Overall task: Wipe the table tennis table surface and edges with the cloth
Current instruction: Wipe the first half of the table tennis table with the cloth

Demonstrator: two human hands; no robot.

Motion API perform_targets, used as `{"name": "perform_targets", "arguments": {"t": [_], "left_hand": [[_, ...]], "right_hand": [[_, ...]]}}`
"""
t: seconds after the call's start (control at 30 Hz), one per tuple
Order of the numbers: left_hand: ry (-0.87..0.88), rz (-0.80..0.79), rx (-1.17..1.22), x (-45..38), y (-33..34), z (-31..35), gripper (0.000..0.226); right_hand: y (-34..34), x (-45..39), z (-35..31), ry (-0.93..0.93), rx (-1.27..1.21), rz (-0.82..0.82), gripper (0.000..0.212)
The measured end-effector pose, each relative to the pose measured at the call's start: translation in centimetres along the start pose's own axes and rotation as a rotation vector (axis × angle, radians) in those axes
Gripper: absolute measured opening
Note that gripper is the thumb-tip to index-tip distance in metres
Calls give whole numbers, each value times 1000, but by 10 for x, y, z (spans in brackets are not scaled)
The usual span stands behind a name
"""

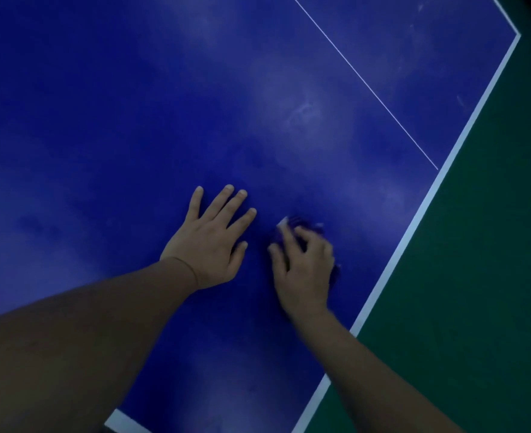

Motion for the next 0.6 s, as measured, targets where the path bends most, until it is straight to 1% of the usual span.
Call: {"name": "perform_targets", "arguments": {"t": [0.03,0.1,0.13,0.17,0.2,0.23,0.33,0.37,0.4,0.43,0.47,0.5,0.53,0.57,0.6], "left_hand": [[-5,-1,1,0,0,0,68],[-10,-3,9,0,-1,0,67],[-9,-5,17,0,-1,0,66],[-10,-5,26,0,-1,0,66],[-14,-3,34,0,0,-1,66],[-17,2,42,0,0,-1,66],[-21,24,52,1,-1,-1,66],[-26,23,47,2,-1,-1,66],[-33,20,37,3,-3,-1,65],[-43,24,24,5,-3,0,64],[-59,37,8,9,-4,2,63],[-87,54,0,16,-5,3,61],[-128,73,5,27,-5,6,60],[-181,99,19,42,-2,8,60],[-246,137,34,61,2,11,59]], "right_hand": [[5,20,-11,-122,19,-47,49],[5,42,-8,-363,57,-115,49],[1,41,-1,-446,74,-124,49],[-3,36,7,-484,94,-117,48],[-7,27,12,-472,108,-106,47],[-10,16,15,-413,108,-92,46],[-6,5,9,-107,52,-25,47],[-3,16,0,-80,30,-19,49],[3,32,-9,-138,25,-35,50],[8,52,-16,-269,29,-70,50],[12,75,-20,-437,32,-108,50],[13,91,-17,-597,32,-125,49],[10,96,-10,-712,20,-129,48],[7,94,-6,-779,16,-120,46],[4,87,-4,-800,29,-108,46]]}}
Point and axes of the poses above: each hand's wrist, its own x-axis away from the middle knuckle, its own y-axis out of the palm, z = x × y, the point moved 5 cm from there along -x, towards the middle knuckle, and after that the axes turned 4 degrees about -z, right-handed, at the moved point
